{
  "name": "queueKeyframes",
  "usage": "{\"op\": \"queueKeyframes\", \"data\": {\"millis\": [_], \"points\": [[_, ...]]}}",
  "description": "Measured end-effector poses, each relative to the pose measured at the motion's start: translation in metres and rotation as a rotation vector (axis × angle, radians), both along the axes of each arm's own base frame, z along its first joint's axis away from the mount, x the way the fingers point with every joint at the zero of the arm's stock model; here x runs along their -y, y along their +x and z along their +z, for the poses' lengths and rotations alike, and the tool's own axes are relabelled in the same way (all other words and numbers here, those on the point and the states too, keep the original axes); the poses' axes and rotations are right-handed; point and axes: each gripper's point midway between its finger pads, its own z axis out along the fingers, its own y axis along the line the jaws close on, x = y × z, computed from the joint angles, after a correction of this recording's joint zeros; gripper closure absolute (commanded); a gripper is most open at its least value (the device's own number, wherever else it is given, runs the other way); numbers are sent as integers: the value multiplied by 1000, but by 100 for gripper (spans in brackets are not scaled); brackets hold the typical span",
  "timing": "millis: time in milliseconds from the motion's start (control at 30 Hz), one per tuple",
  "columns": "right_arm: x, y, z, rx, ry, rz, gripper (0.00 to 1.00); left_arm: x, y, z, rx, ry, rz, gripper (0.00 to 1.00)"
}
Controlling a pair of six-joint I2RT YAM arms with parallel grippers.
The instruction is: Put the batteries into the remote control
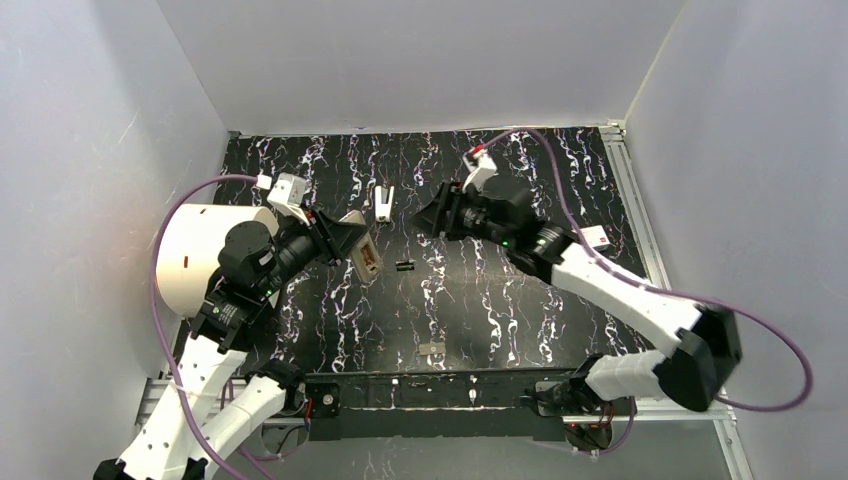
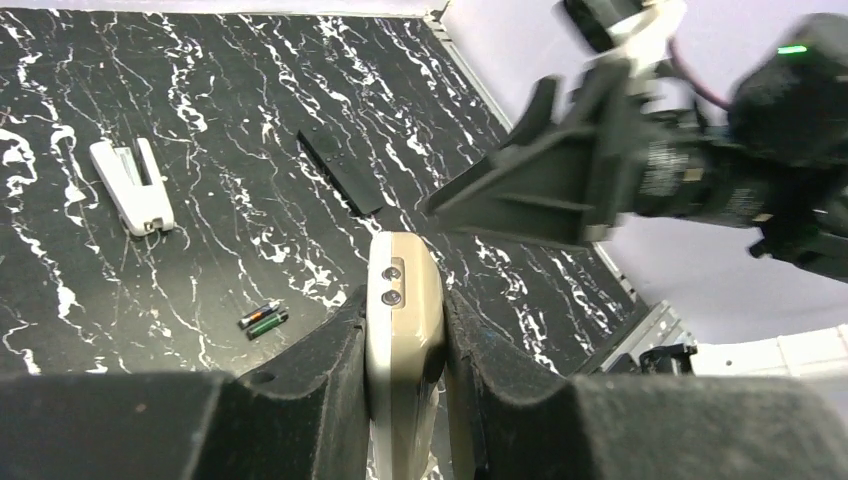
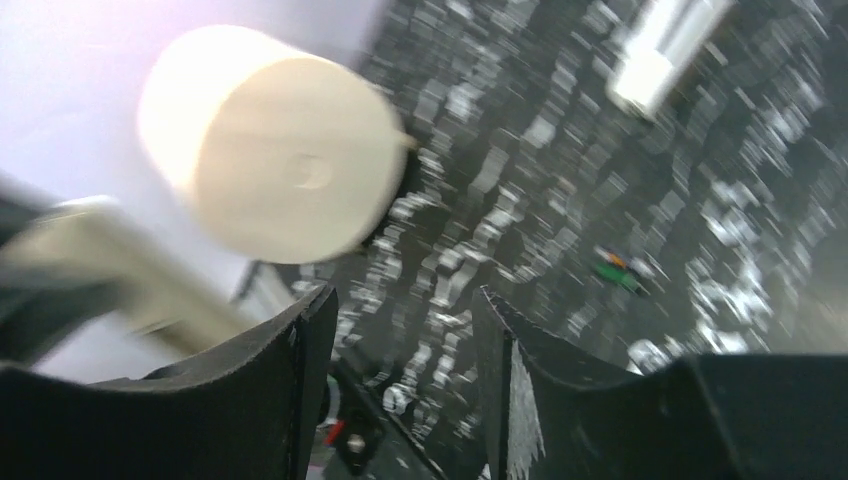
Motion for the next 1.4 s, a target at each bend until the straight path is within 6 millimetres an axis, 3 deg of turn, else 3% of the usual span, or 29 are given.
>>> {"op": "queueKeyframes", "data": {"millis": [100,200,300,400,533,867,1267,1400], "points": [[2,21,-78,-174,-193,-105,44,-3,0,-7,4,34,8,100],[12,26,-151,-336,-365,-194,48,-7,1,-9,8,55,25,100],[17,27,-197,-430,-463,-265,54,-10,2,-12,3,64,40,100],[12,29,-222,-484,-505,-319,55,-11,2,-14,-5,64,48,100],[-1,38,-239,-528,-506,-390,48,-12,4,-18,-21,64,62,100],[-31,52,-268,-583,-574,-513,46,-37,11,-45,-106,139,204,100],[-31,37,-281,-535,-751,-571,43,-46,14,-49,-107,161,252,100],[-31,40,-282,-520,-774,-588,42,-47,13,-51,-108,174,249,100]]}}
